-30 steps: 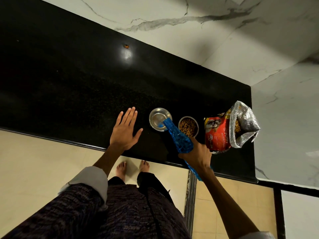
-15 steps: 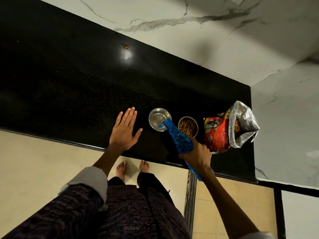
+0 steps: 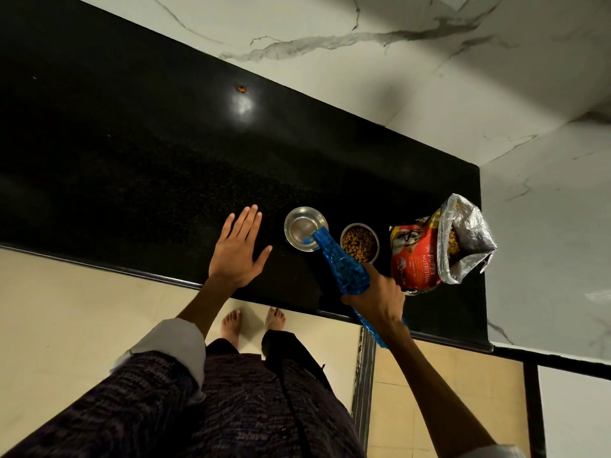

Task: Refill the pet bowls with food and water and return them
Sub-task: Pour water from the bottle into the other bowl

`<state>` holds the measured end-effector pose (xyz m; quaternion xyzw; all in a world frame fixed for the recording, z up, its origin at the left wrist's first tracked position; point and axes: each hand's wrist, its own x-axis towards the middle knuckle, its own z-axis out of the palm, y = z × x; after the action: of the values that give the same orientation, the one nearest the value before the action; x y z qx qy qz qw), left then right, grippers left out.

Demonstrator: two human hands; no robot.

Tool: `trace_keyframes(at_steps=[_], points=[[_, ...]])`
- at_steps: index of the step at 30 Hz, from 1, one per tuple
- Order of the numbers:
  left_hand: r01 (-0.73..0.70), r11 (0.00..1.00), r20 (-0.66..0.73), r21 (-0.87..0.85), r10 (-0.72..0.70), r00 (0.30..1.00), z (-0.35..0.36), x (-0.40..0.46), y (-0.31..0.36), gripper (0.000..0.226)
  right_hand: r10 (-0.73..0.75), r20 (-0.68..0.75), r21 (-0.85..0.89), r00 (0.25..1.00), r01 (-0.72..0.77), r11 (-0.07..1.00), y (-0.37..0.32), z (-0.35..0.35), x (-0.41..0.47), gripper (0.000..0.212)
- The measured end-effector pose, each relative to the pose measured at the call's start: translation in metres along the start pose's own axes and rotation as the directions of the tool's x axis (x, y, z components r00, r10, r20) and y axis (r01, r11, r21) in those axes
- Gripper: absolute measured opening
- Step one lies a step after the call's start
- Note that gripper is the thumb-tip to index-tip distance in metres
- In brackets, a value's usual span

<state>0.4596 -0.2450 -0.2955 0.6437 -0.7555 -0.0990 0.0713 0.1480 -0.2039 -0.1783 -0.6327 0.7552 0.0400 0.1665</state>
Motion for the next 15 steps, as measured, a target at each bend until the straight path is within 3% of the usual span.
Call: trace_keyframes(at_steps=[15], points=[[-0.004, 1.0, -0.013, -0.004, 0.004, 1.0, 0.0011, -0.0008, 0.0001, 0.079, 0.003, 0.0, -0.019, 1.0, -0.003, 1.0, 0.0005, 0.0002, -0.0006, 0.085]])
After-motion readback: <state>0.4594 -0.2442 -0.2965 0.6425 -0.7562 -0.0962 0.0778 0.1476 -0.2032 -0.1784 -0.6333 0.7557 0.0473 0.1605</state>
